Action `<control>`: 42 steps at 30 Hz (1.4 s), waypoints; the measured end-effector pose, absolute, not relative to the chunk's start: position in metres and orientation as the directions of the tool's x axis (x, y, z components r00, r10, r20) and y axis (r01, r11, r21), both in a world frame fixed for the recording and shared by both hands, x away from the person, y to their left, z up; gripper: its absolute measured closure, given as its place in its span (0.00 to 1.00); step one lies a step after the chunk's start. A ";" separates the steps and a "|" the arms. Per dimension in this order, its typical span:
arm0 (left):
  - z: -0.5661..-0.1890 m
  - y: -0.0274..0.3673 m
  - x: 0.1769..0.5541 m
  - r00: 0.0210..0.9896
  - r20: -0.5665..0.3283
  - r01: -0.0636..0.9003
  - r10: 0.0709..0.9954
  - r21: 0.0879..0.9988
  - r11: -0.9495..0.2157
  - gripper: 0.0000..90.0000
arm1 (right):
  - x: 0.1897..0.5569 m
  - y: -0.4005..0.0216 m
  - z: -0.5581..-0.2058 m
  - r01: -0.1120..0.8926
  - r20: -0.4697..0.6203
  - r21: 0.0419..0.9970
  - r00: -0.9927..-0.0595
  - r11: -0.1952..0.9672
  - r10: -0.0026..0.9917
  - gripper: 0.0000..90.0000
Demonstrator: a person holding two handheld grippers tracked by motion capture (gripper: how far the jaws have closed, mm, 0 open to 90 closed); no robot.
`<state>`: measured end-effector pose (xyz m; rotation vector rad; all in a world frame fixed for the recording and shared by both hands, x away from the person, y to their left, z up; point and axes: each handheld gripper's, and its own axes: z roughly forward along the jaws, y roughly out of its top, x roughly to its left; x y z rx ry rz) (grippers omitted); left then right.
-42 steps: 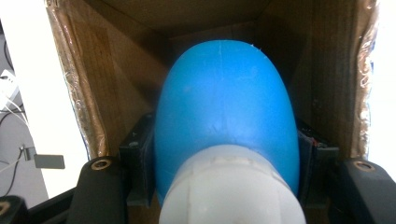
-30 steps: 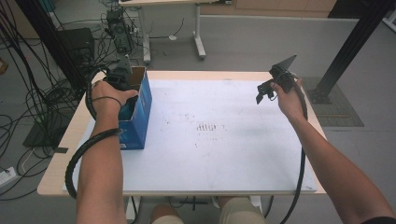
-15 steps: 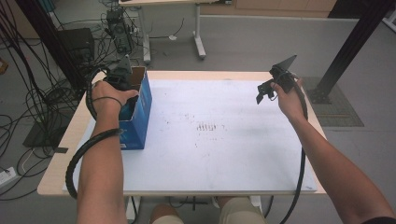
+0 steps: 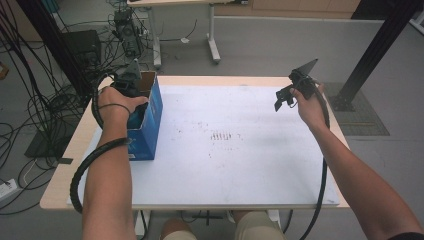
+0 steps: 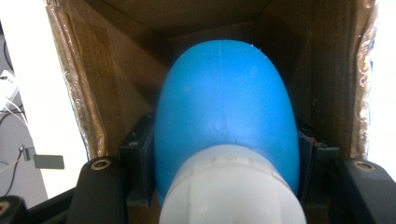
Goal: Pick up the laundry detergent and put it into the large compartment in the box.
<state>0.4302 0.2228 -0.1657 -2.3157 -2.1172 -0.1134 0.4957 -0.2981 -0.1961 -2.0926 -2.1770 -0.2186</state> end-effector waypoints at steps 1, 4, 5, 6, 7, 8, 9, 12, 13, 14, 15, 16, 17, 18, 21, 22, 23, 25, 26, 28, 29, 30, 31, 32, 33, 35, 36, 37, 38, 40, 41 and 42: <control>-0.166 0.223 0.430 0.089 0.054 0.995 0.995 0.047 -0.091 0.42 | 0.496 -0.298 -0.196 0.999 0.182 0.025 -0.041 0.037 0.982 0.08; -0.166 0.223 0.430 0.088 0.053 0.995 0.995 0.047 -0.090 0.42 | 0.495 -0.298 -0.196 0.999 0.183 0.026 -0.041 0.036 0.982 0.08; -0.166 0.223 0.430 0.088 0.053 0.995 0.995 0.047 -0.090 0.42 | 0.495 -0.298 -0.196 0.999 0.183 0.027 -0.040 0.036 0.982 0.08; -0.166 0.223 0.430 0.087 0.053 0.995 0.995 0.048 -0.090 0.42 | 0.496 -0.298 -0.196 0.999 0.184 0.025 -0.039 0.035 0.982 0.08; -0.166 0.223 0.430 0.086 0.053 0.995 0.995 0.047 -0.089 0.42 | 0.496 -0.298 -0.196 0.999 0.183 0.023 -0.039 0.035 0.982 0.08; -0.166 0.224 0.431 0.088 0.053 0.995 0.995 0.045 -0.090 0.42 | 0.495 -0.298 -0.196 0.999 0.183 0.026 -0.042 0.038 0.982 0.08; -0.166 0.223 0.431 0.087 0.053 0.995 0.995 0.046 -0.090 0.42 | 0.496 -0.297 -0.196 0.999 0.187 0.023 -0.044 0.040 0.981 0.08; -0.166 0.223 0.431 0.088 0.052 0.995 0.995 0.047 -0.090 0.42 | 0.495 -0.295 -0.196 0.998 0.189 0.028 -0.052 0.047 0.981 0.08; -0.166 0.224 0.430 0.087 0.051 0.995 0.995 0.047 -0.090 0.42 | 0.495 -0.295 -0.196 0.999 0.189 0.028 -0.051 0.046 0.981 0.08; -0.166 0.224 0.430 0.088 0.050 0.995 0.995 0.047 -0.090 0.42 | 0.495 -0.294 -0.196 0.999 0.188 0.028 -0.051 0.047 0.981 0.08; -0.166 0.225 0.430 0.086 0.049 0.995 0.995 0.048 -0.089 0.42 | 0.495 -0.294 -0.196 0.999 0.188 0.027 -0.052 0.047 0.981 0.08; -0.166 0.226 0.430 0.085 0.047 0.995 0.995 0.048 -0.087 0.42 | 0.496 -0.294 -0.196 0.999 0.188 0.027 -0.052 0.047 0.981 0.08; -0.166 0.226 0.429 0.085 0.046 0.995 0.995 0.049 -0.087 0.41 | 0.495 -0.294 -0.196 0.999 0.188 0.027 -0.051 0.046 0.981 0.08; -0.166 0.227 0.429 0.085 0.045 0.995 0.995 0.050 -0.087 0.41 | 0.495 -0.294 -0.196 0.999 0.187 0.027 -0.049 0.045 0.981 0.08; -0.165 0.227 0.429 0.085 0.043 0.995 0.995 0.051 -0.087 0.41 | 0.495 -0.295 -0.196 0.999 0.187 0.029 -0.049 0.045 0.981 0.08; -0.165 0.227 0.430 0.084 0.040 0.995 0.996 0.050 -0.086 0.41 | 0.495 -0.295 -0.195 0.999 0.187 0.028 -0.048 0.044 0.981 0.08; -0.165 0.227 0.430 0.083 0.036 0.995 0.996 0.050 -0.085 0.41 | 0.495 -0.295 -0.195 0.999 0.187 0.028 -0.047 0.042 0.981 0.08; -0.163 0.227 0.430 0.085 0.035 0.995 0.996 0.052 -0.087 0.41 | 0.495 -0.296 -0.195 0.999 0.186 0.030 -0.046 0.041 0.981 0.08; -0.162 0.227 0.430 0.084 0.035 0.995 0.996 0.053 -0.086 0.41 | 0.495 -0.296 -0.195 0.999 0.185 0.029 -0.045 0.041 0.982 0.08; -0.160 0.228 0.430 0.083 0.032 0.995 0.996 0.054 -0.085 0.40 | 0.495 -0.297 -0.195 0.999 0.188 0.029 -0.044 0.039 0.981 0.08; -0.159 0.228 0.429 0.082 0.031 0.995 0.996 0.056 -0.083 0.39 | 0.495 -0.297 -0.195 0.999 0.188 0.028 -0.042 0.037 0.981 0.08; -0.158 0.229 0.429 0.080 0.029 0.995 0.996 0.057 -0.082 0.38 | 0.495 -0.298 -0.195 0.999 0.189 0.030 -0.044 0.039 0.981 0.08; -0.158 0.229 0.429 0.080 0.028 0.995 0.996 0.054 -0.082 0.38 | 0.494 -0.298 -0.195 0.999 0.189 0.031 -0.044 0.039 0.981 0.08; -0.157 0.229 0.429 0.080 0.029 0.995 0.996 0.052 -0.081 0.37 | 0.495 -0.297 -0.195 0.999 0.188 0.029 -0.045 0.040 0.981 0.08; -0.157 0.229 0.429 0.080 0.029 0.995 0.996 0.052 -0.081 0.36 | 0.495 -0.297 -0.195 0.999 0.190 0.029 -0.045 0.040 0.981 0.08; -0.155 0.229 0.428 0.077 0.029 0.996 0.997 0.052 -0.078 0.35 | 0.495 -0.297 -0.194 0.999 0.190 0.030 -0.045 0.040 0.981 0.08; -0.155 0.230 0.427 0.077 0.027 0.995 0.997 0.054 -0.078 0.35 | 0.494 -0.296 -0.194 0.999 0.190 0.031 -0.046 0.041 0.981 0.08; -0.154 0.230 0.426 0.076 0.029 0.995 0.997 0.058 -0.077 0.35 | 0.494 -0.296 -0.194 0.999 0.190 0.030 -0.044 0.039 0.981 0.08; -0.152 0.230 0.426 0.075 0.027 0.995 0.997 0.058 -0.077 0.34 | 0.494 -0.296 -0.194 0.999 0.191 0.031 -0.048 0.043 0.980 0.08; -0.150 0.229 0.425 0.076 0.029 0.995 0.997 0.060 -0.078 0.33 | 0.494 -0.295 -0.194 0.999 0.191 0.030 -0.048 0.043 0.980 0.08; -0.149 0.230 0.425 0.077 0.027 0.995 0.997 0.060 -0.078 0.33 | 0.494 -0.295 -0.194 0.998 0.192 0.032 -0.051 0.046 0.980 0.08; -0.147 0.229 0.425 0.077 0.028 0.995 0.997 0.060 -0.078 0.33 | 0.494 -0.294 -0.194 0.998 0.192 0.033 -0.051 0.046 0.980 0.08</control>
